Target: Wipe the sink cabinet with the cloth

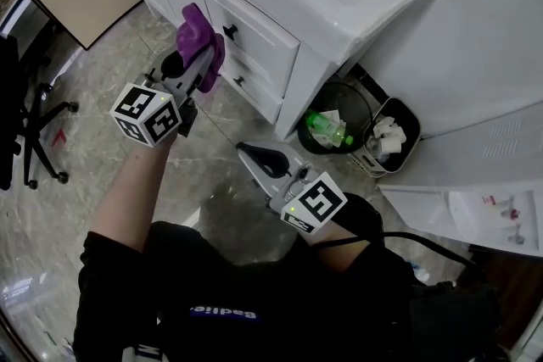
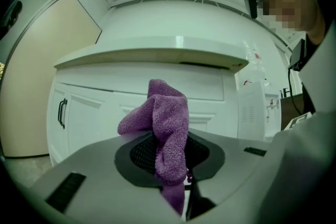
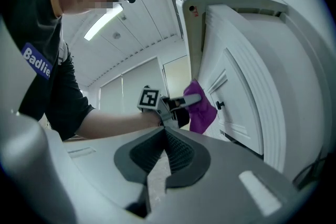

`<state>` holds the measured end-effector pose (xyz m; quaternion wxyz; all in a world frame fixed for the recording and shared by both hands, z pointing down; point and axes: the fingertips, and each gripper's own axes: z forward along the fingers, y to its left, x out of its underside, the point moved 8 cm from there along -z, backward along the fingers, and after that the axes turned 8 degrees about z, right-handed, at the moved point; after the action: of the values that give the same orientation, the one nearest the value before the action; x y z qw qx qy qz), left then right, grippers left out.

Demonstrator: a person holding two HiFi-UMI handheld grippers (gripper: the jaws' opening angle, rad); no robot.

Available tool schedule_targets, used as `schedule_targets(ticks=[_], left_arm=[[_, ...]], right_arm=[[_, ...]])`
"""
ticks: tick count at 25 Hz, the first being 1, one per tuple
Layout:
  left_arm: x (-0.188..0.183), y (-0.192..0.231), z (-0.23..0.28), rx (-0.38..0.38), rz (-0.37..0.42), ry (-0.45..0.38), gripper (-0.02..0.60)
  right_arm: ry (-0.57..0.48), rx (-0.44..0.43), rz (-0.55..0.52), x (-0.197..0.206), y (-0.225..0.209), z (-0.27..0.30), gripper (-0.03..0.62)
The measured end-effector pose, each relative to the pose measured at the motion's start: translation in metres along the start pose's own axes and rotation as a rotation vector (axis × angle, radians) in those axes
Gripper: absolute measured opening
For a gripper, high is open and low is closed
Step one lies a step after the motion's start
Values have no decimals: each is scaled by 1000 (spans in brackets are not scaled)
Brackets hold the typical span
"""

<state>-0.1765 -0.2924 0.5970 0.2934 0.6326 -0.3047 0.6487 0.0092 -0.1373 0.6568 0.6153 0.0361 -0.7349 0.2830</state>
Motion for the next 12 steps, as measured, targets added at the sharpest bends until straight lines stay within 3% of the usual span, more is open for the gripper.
schedule_targets(ticks=[7,12], left_arm=[[-61,-23,23,65,45,-119,84],[-40,-25,43,67,22,-74,84]], right_arm=[[3,-14,9,2,3,5,-3],[1,-18,9,1,4,3,-3]])
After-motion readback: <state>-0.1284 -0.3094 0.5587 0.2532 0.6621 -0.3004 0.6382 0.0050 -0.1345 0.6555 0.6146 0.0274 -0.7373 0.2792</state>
